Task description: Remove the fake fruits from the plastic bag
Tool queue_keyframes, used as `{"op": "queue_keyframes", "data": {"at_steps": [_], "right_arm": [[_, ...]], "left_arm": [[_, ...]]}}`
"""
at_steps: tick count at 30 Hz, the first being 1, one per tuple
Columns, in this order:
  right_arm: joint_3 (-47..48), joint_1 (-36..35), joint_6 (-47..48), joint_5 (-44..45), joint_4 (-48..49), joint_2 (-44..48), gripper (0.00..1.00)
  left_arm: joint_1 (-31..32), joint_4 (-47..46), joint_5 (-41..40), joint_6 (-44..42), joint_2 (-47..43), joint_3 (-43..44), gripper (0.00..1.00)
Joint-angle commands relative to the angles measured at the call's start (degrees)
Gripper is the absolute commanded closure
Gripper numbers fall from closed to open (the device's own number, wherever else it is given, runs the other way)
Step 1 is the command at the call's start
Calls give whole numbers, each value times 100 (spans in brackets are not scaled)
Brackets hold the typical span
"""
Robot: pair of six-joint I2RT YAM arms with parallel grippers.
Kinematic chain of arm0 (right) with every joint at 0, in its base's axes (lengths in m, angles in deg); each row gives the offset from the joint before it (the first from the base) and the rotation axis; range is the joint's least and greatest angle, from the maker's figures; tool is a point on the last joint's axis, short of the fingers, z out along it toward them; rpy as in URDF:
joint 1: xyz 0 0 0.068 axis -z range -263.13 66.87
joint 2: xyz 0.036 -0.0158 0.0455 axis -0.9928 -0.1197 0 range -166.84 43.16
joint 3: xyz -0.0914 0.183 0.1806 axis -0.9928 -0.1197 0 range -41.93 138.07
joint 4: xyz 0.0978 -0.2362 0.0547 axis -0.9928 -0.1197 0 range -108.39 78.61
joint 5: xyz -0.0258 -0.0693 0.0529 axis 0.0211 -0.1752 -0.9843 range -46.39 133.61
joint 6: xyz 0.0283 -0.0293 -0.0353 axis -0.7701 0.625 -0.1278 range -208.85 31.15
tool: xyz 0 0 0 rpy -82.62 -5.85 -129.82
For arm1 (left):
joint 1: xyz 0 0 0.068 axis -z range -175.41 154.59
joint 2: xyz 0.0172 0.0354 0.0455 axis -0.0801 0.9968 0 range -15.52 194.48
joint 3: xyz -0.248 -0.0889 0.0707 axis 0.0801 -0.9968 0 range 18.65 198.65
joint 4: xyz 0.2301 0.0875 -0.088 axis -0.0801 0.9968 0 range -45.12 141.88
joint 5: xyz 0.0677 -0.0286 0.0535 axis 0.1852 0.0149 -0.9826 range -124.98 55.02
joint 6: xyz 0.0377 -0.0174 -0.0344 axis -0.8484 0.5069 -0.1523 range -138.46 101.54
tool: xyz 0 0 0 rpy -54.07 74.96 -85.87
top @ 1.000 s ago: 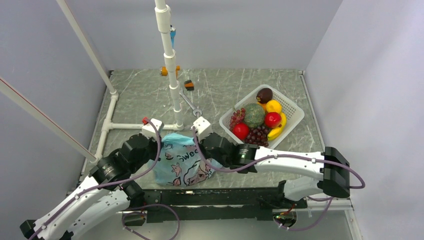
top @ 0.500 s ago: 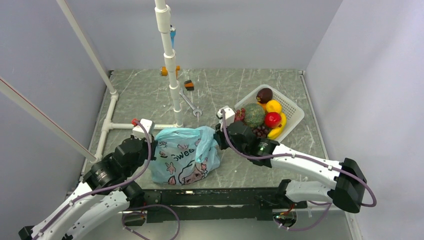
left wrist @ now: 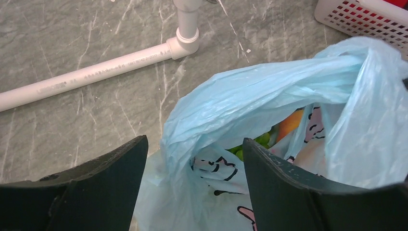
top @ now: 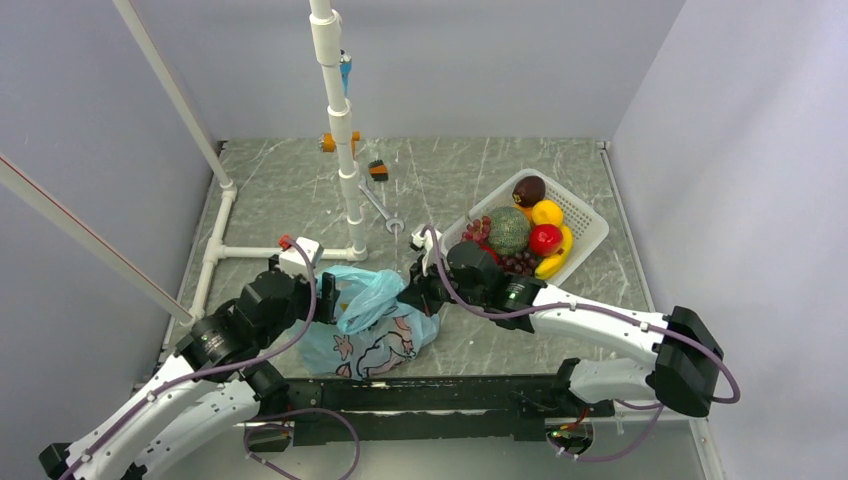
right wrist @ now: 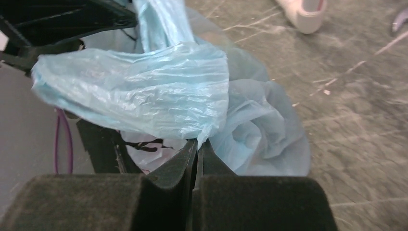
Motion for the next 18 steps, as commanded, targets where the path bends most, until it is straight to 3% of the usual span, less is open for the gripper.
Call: {"op": "queue_keyframes", "data": {"at_steps": [1,5,7,9,13,14,18], "right_arm": [[239,-134,-58,-649,454,-154,100],[349,-277,-58,-647,449,-294,100],[404,-322,-43,-614,428,-338,100],[404,-344,-56,-406,412,-329,100],[362,-343,-317,731,115,-152,100],[341,-338,-385,1107,30,-73,100],[144,-70,-751,2168,-349,379,100]], "left_arm": [[-6,-263,46,-26,197,160,22],[-7,-259,192,-70,461,211,20],[-8,-197,101,-63,545,252,24],[-7,-131,-33,-47,520,294,35],[-4,102,-682,220,102,323,80],[-2,178,-892,301,-80,314,88],[-2,235,-1317,518,-860,213,90]]}}
